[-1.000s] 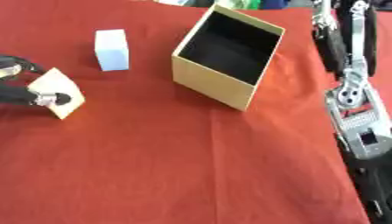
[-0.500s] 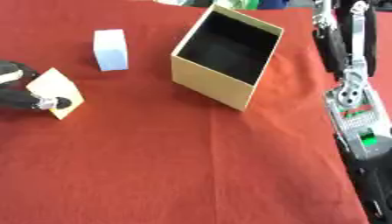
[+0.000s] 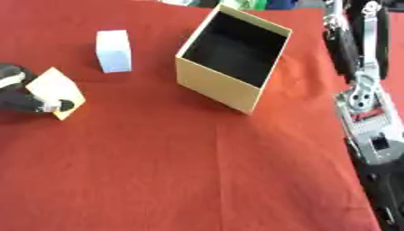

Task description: Pick up objects on the table and place them in the box.

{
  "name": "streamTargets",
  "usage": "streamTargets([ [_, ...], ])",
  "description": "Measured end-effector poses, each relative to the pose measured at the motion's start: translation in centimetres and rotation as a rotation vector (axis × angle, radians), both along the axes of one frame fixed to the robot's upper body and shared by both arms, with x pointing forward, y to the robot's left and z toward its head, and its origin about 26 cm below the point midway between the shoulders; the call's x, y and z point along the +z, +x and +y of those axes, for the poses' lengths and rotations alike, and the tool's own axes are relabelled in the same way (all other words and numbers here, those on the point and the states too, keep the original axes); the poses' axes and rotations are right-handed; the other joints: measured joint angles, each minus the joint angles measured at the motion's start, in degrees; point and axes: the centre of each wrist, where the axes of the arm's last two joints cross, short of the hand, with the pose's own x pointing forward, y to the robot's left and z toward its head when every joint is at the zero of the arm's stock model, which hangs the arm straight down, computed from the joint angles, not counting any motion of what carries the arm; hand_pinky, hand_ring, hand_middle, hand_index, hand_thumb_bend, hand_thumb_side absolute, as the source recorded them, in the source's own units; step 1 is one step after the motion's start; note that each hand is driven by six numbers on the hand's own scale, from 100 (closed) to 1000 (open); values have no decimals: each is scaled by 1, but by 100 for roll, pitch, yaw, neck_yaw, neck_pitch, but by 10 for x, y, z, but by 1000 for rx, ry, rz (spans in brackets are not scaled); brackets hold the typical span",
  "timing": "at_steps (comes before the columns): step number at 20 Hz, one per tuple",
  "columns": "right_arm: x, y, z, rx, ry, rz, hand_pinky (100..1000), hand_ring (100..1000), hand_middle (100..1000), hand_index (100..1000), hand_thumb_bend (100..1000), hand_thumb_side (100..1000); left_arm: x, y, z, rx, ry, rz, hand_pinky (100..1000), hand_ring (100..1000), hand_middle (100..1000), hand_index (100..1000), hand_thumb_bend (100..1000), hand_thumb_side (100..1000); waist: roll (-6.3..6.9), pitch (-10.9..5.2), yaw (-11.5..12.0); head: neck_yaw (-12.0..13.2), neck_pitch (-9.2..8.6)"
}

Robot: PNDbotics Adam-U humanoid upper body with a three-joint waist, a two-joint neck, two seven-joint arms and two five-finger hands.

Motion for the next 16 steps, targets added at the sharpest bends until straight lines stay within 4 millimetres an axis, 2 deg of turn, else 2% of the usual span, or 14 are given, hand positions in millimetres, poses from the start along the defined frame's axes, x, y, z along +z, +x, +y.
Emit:
streamTargets([
  [5, 0, 0, 0, 2, 2, 1, 793, 749, 708, 1000, 100, 830, -1, 1, -1, 9, -13, -16, 753, 853, 621, 623, 470, 929, -5, 0, -15, 20, 0],
  [11, 0, 0, 0, 2, 2, 1, 793, 750, 708, 1000, 100, 830, -1, 1, -3, 12, -24, -19, 737, 830, 589, 550, 398, 922, -5, 0, -24, 25, 0],
  [16, 0, 0, 0, 2, 3, 1, 793, 750, 708, 1000, 100, 830, 0, 1, -5, 12, -26, -26, 731, 817, 578, 527, 308, 846, -3, 0, -27, 26, 0],
])
